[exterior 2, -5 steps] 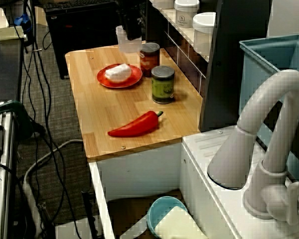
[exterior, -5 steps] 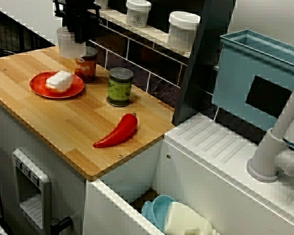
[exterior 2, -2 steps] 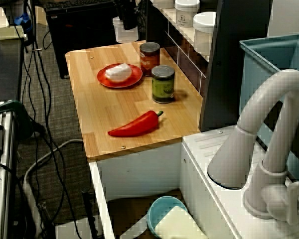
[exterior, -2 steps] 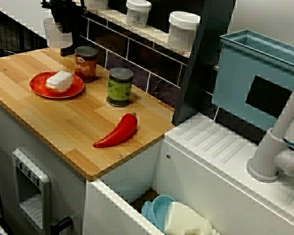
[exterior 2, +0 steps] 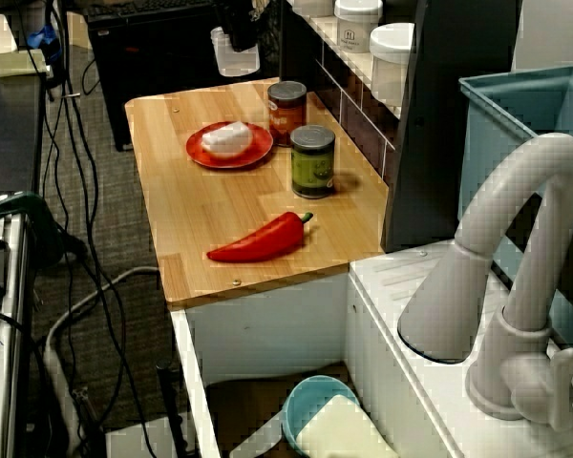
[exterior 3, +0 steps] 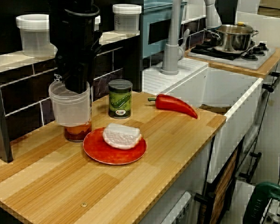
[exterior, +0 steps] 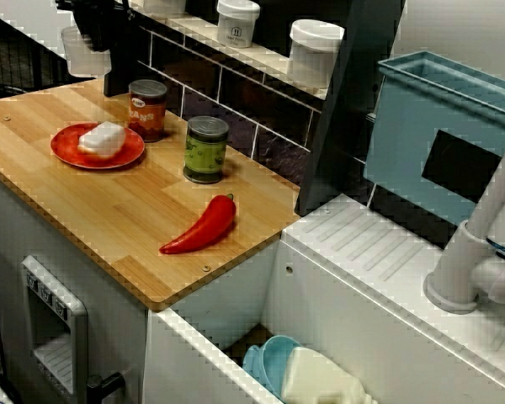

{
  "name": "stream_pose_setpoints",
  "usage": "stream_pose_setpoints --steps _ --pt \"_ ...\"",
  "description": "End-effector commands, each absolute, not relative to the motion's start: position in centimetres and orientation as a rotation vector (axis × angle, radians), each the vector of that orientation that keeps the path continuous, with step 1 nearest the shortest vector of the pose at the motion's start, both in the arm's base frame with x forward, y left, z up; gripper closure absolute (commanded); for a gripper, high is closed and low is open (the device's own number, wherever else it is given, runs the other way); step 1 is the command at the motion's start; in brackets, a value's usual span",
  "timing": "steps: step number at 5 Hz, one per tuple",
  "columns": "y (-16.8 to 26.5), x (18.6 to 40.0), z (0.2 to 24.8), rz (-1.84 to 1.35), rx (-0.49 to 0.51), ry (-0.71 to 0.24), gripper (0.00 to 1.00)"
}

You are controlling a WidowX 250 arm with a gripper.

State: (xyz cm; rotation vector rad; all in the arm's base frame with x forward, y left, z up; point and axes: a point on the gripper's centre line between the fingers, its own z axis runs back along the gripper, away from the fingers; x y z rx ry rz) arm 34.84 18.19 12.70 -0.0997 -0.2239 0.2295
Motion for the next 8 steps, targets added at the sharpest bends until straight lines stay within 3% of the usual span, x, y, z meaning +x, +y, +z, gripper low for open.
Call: stream_pose_setpoints --steps 1,7,8 --pt "20.7 34.8 12.9 0.234 -0.065 -0.283 1.00" --pt "22.2 36.7 8.9 0.284 0.050 -0.307 1.00" --pt "22.2 36.9 8.9 0.282 0.051 -0.304 0.57"
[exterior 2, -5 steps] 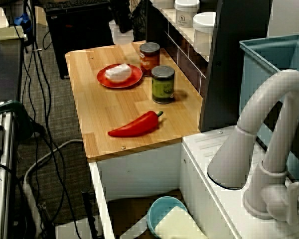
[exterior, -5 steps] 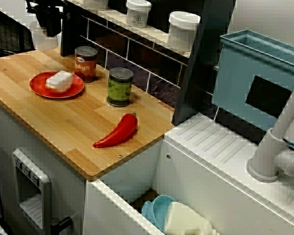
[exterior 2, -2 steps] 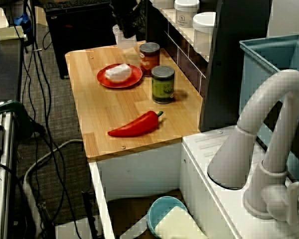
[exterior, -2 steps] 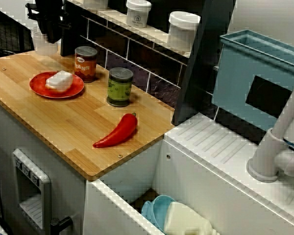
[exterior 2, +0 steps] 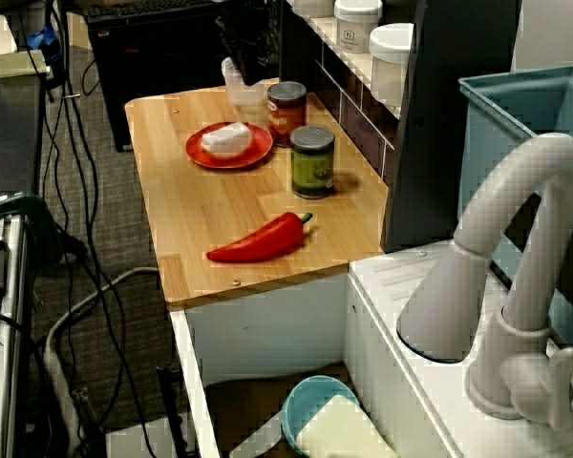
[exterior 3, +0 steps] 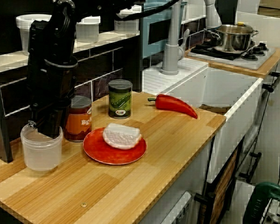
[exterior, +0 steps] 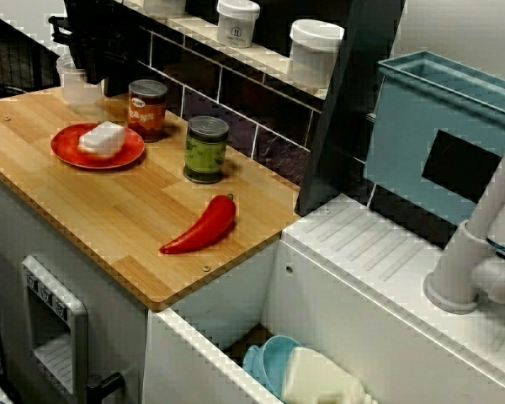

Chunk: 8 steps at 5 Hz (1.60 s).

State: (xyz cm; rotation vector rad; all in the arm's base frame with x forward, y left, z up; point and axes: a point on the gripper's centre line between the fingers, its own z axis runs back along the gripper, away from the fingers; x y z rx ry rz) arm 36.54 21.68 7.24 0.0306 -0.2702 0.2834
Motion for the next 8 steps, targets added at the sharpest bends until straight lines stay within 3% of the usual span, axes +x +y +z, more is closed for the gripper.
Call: stream_pose_setpoints --steps 1,4,8 --pt "22.1 37.1 9.2 0.281 0.048 -0.292 0.00" --pt "22.2 37.6 11.0 0.282 0.013 -0.275 0.00" --pt "18.3 35.1 13.3 0.157 -0.052 -0.244 0.00"
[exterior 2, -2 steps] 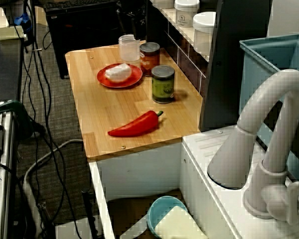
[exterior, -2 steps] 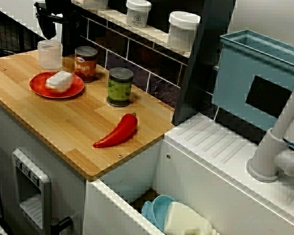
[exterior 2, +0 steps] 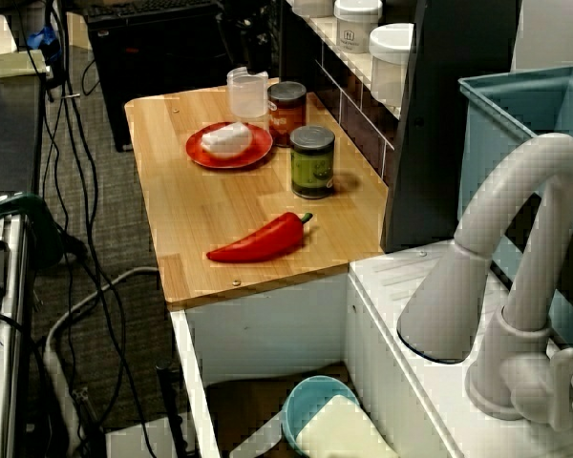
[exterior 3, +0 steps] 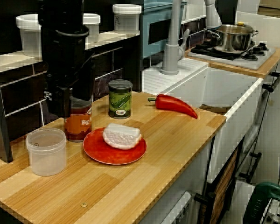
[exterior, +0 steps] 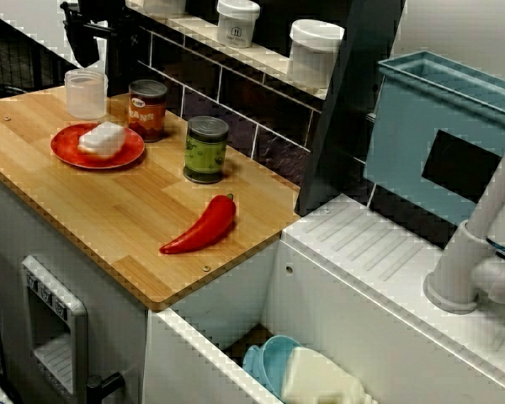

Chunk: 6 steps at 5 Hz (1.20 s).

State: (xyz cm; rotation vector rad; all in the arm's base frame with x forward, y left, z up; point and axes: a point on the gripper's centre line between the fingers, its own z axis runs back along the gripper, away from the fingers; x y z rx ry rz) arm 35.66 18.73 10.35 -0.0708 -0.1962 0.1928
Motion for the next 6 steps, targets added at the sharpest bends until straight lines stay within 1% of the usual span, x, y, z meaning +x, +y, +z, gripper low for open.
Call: stream_pose_setpoints --steps 1,3,4,6 --pt "17.5 34.8 13.3 0.142 -0.054 -0.239 0.00" --pt "16.2 34.0 12.3 0.157 -0.058 -0.229 0.00" --pt "15.5 33.8 11.0 0.186 -0.046 -0.245 0.00" --pt "14.7 34.2 9.5 0.227 -0.044 -0.243 0.00"
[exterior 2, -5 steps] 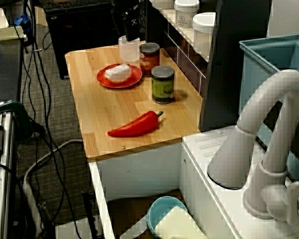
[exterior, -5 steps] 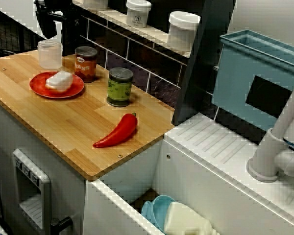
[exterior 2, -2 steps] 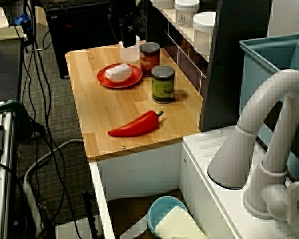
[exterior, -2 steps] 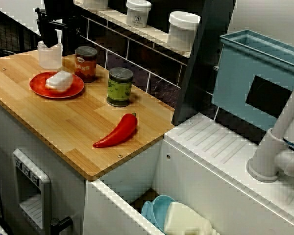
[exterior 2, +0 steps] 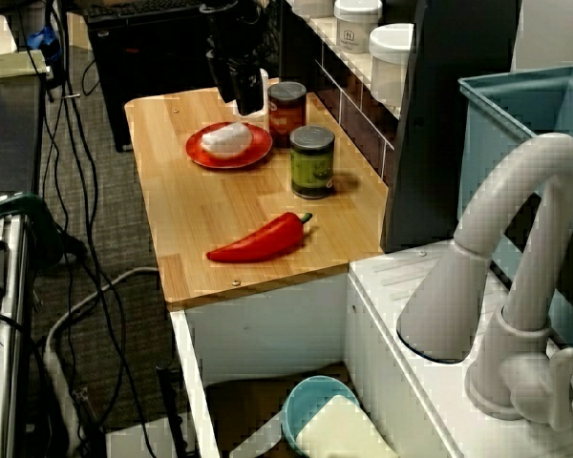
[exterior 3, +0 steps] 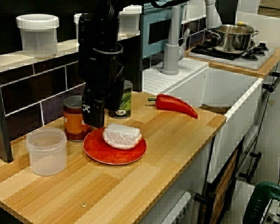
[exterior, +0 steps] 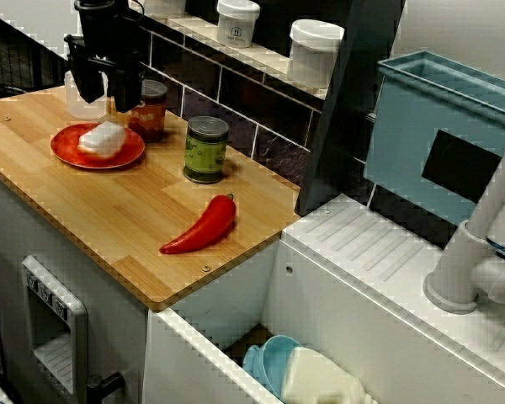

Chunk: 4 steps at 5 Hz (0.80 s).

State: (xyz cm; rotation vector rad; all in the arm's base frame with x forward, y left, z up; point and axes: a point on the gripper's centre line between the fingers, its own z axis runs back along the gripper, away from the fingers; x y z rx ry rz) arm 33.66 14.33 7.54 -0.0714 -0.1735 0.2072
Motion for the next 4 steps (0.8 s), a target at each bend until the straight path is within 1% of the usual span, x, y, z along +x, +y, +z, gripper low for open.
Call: stream_pose_setpoints --steps 1,2,3,4 --pt "14.5 34.5 9.3 0.224 -0.036 -0.228 0.00" --pt "14.8 34.6 9.5 0.221 -0.035 -0.224 0.00" --pt "16.0 34.5 9.4 0.220 -0.022 -0.207 0.02" --pt "16.9 33.9 9.3 0.216 -0.015 -0.214 0.00"
